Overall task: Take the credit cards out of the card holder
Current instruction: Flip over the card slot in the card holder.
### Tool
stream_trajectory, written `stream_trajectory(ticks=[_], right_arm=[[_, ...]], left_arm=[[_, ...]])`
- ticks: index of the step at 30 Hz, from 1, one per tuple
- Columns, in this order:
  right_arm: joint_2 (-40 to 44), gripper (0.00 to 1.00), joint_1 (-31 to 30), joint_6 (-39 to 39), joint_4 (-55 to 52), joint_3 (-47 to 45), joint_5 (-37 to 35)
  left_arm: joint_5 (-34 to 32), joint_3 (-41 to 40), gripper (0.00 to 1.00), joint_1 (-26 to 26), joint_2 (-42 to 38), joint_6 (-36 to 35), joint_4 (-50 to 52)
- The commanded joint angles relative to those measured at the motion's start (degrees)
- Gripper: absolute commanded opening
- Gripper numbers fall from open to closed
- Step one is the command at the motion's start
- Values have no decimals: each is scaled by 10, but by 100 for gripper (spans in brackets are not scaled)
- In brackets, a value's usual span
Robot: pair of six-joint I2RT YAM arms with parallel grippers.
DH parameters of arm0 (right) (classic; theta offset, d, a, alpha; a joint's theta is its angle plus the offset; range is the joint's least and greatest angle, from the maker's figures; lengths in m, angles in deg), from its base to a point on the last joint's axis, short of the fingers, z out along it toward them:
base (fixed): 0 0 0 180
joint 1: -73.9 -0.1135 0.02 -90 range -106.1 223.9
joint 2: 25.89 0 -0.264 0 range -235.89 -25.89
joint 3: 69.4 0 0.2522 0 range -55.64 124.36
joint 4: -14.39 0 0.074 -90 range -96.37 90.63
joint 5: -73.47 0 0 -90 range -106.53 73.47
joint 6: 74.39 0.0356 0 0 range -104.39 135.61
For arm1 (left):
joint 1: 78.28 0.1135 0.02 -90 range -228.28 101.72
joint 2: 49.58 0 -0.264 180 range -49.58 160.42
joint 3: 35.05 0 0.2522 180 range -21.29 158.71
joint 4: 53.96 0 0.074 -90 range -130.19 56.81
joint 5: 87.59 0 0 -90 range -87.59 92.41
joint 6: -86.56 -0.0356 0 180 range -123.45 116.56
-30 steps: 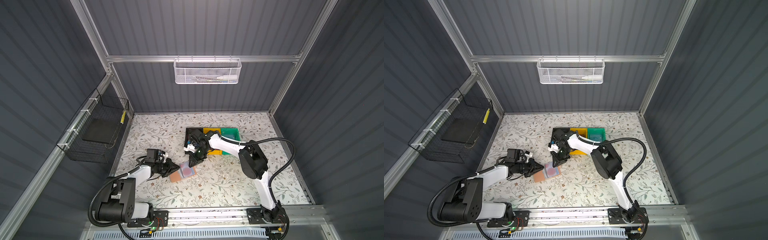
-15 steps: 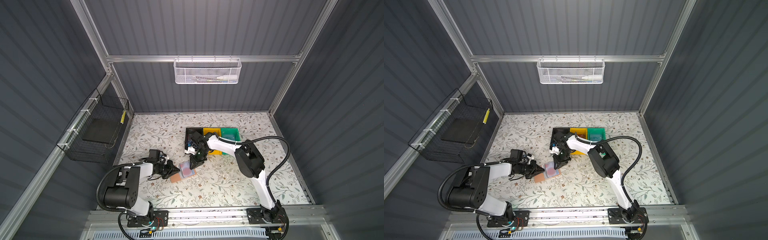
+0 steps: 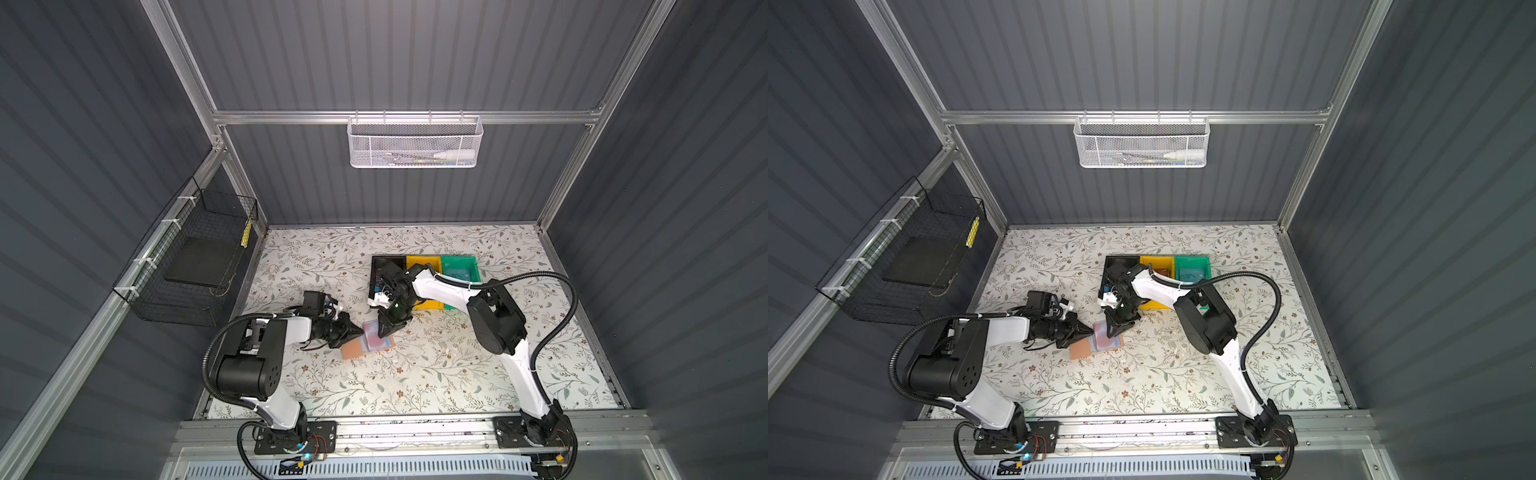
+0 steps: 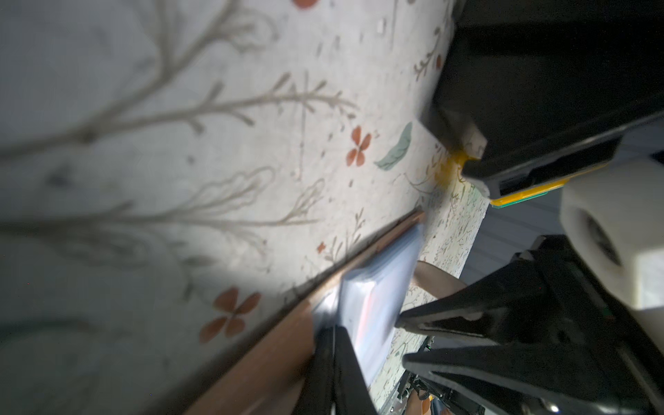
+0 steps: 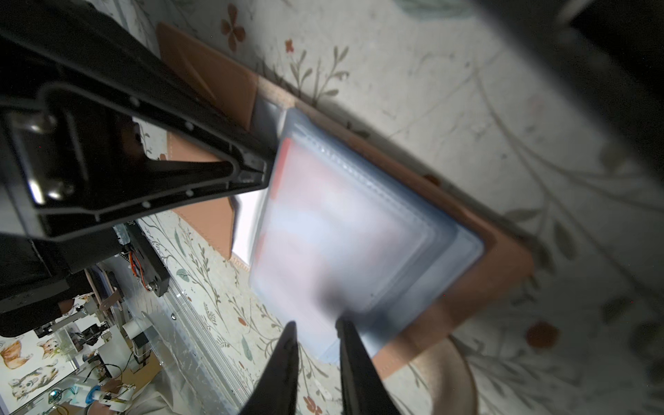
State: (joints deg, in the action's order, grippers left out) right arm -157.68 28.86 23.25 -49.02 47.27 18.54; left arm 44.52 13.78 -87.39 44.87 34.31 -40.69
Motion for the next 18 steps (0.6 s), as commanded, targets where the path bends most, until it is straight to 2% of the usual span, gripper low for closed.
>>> stream_trajectory(ticks=[1,6,13,18], right_arm=[[-12,24,1,-2,-16,12,4],[-1,24,6,0,-17,7,-10],[27,23,27,13,-2,-24,-22],[29,23,32,10,-2,-28,-19]], left_arm=[[-11,13,7,-10,21,3,-8],[-10,31,7,-13,13,-10,17],[-34,50,8,-13,-55,-31,92],[-38,40,9,-13,-73,-23,94]])
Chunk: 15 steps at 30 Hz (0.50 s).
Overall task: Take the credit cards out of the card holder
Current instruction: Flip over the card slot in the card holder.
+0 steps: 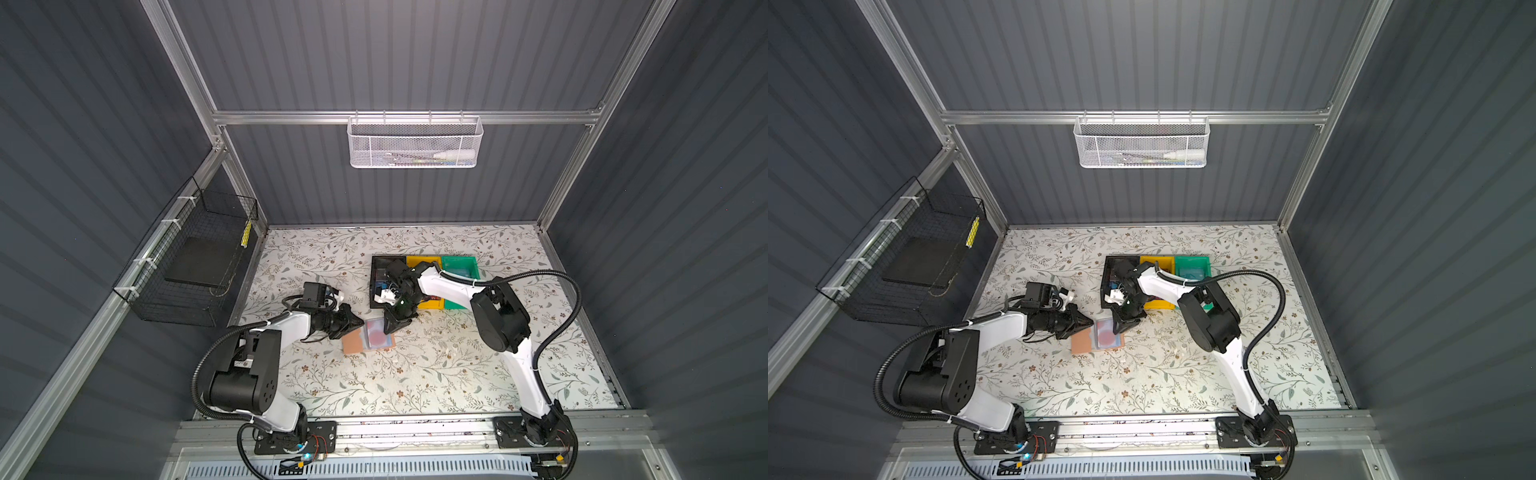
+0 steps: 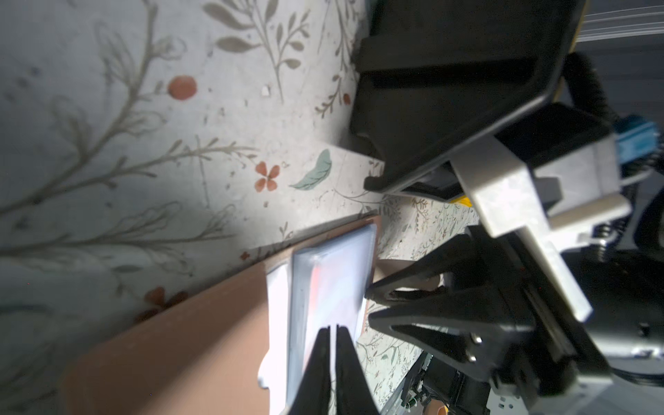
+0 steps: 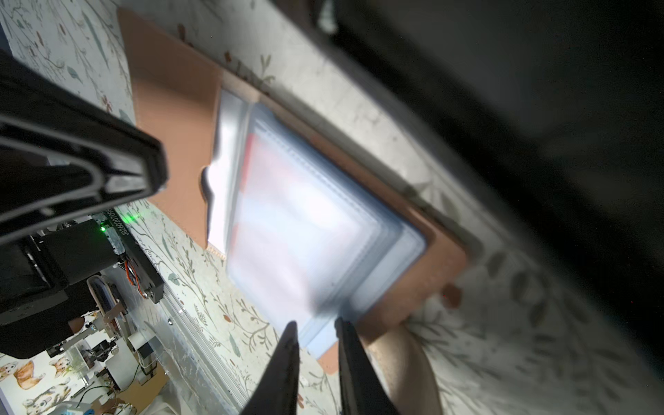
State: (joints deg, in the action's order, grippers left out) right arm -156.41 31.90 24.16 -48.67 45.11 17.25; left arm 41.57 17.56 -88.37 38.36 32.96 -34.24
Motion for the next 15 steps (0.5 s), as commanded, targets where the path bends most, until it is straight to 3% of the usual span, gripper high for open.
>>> stream_trajectory(ticks=[1,15], right_arm=[[15,23,1,2,-3,-6,-3],[9,24,-6,16,11,-4,6]], left_arm=[[-9,0,8,-3,-10,-8,28],[-36,-61,8,-2,-43,-13,44]])
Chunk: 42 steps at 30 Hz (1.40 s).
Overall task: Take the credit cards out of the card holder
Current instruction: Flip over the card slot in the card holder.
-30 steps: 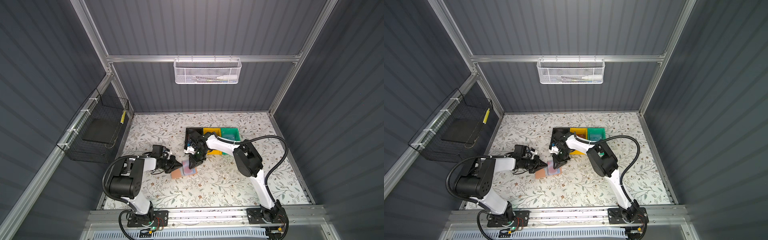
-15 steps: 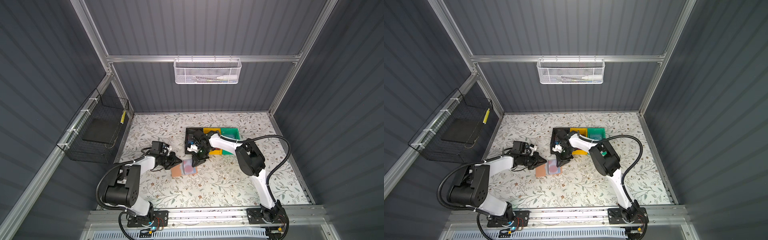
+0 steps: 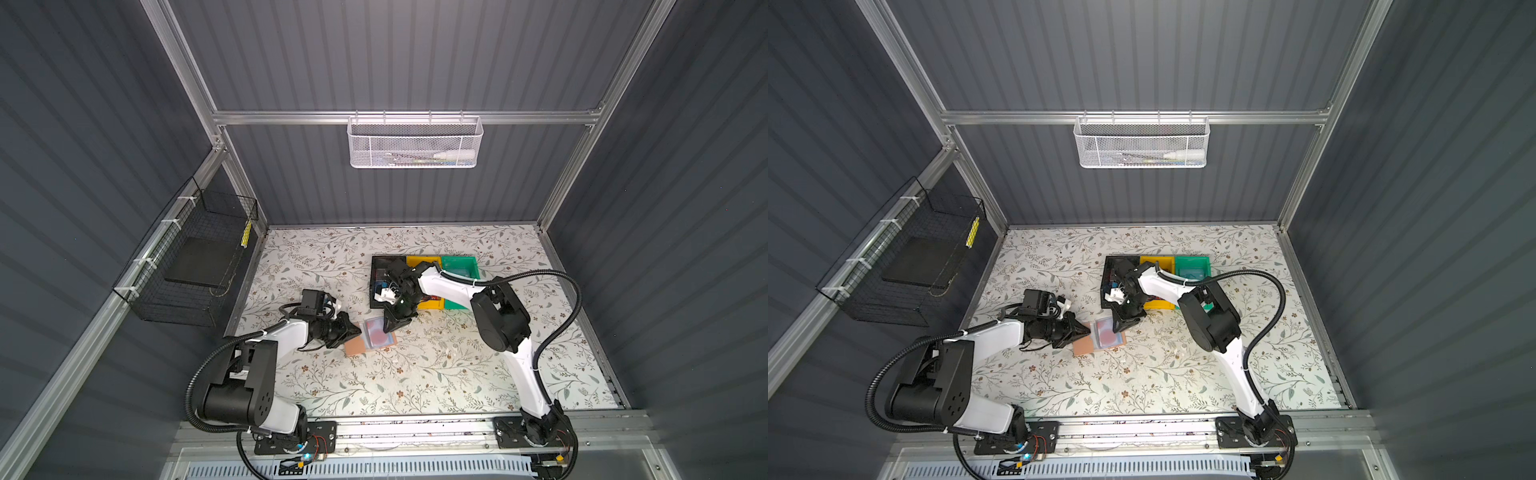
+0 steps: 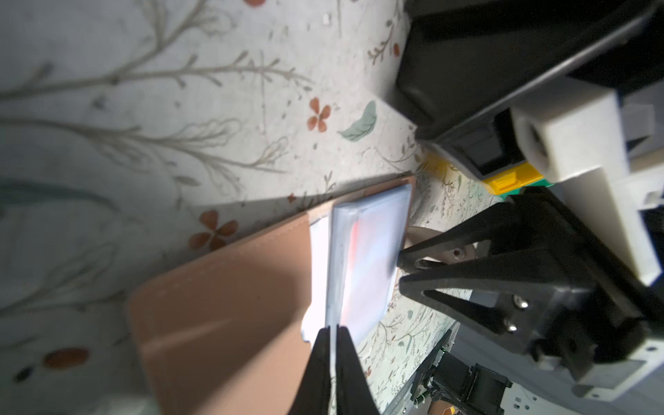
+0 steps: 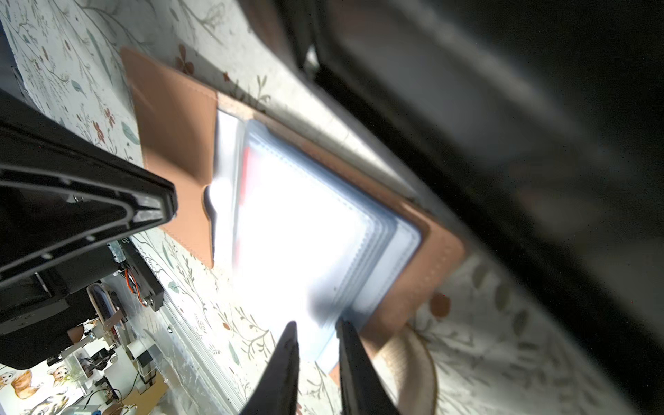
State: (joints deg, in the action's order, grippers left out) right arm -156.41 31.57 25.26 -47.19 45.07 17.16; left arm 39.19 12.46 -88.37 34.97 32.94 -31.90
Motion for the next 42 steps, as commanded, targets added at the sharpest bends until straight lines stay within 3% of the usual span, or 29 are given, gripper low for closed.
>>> stream_trajectory(ticks=[1,12,42], right_arm=[[7,24,-3,6,-3,-3,9],[-10,24,-8,8,-5,10,24],[-38,27,-11,9,-20,32,26]], left_arm=[[-15,-14,8,-2,-7,-16,20],[-9,-27,8,-2,43,-20,-16],[-10,-14,7,-2,42,-36,0]])
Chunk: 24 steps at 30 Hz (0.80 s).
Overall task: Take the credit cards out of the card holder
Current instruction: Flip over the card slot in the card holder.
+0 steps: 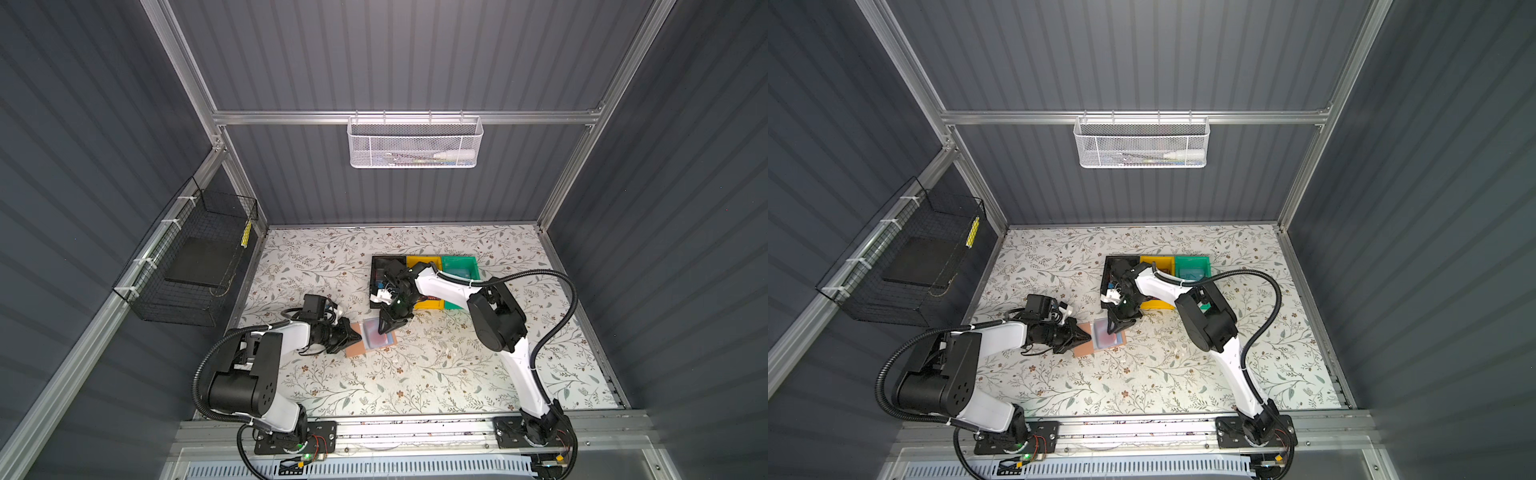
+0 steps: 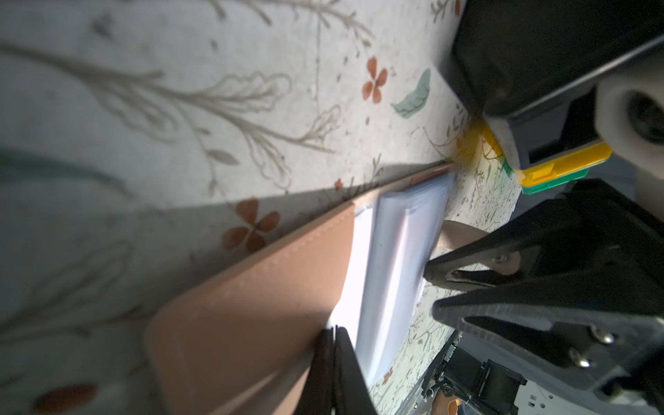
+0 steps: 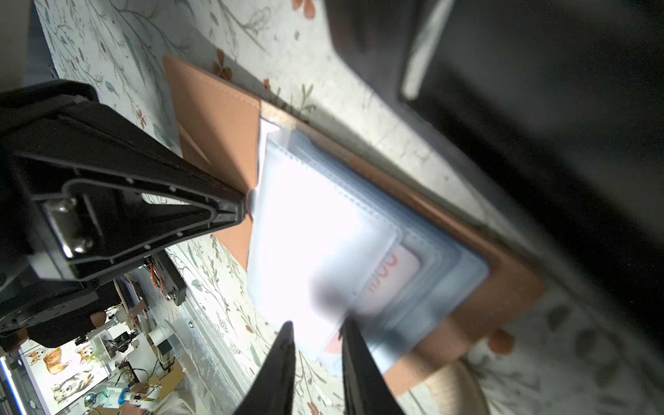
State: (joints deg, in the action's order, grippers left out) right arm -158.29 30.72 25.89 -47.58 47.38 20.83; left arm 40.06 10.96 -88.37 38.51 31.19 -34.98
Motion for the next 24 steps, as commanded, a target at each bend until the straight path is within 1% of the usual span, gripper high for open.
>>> stream_trajectory(ticks=[1,5,24], right_arm=[[-19,27,-2,3,-17,8,-15],[-9,27,0,4,-17,-1,-37],[15,27,8,-3,-13,-25,-49]], left_arm=[[-20,1,7,-2,5,-18,31],[-21,1,7,-2,8,-18,31],[-20,0,6,-3,16,-18,24]])
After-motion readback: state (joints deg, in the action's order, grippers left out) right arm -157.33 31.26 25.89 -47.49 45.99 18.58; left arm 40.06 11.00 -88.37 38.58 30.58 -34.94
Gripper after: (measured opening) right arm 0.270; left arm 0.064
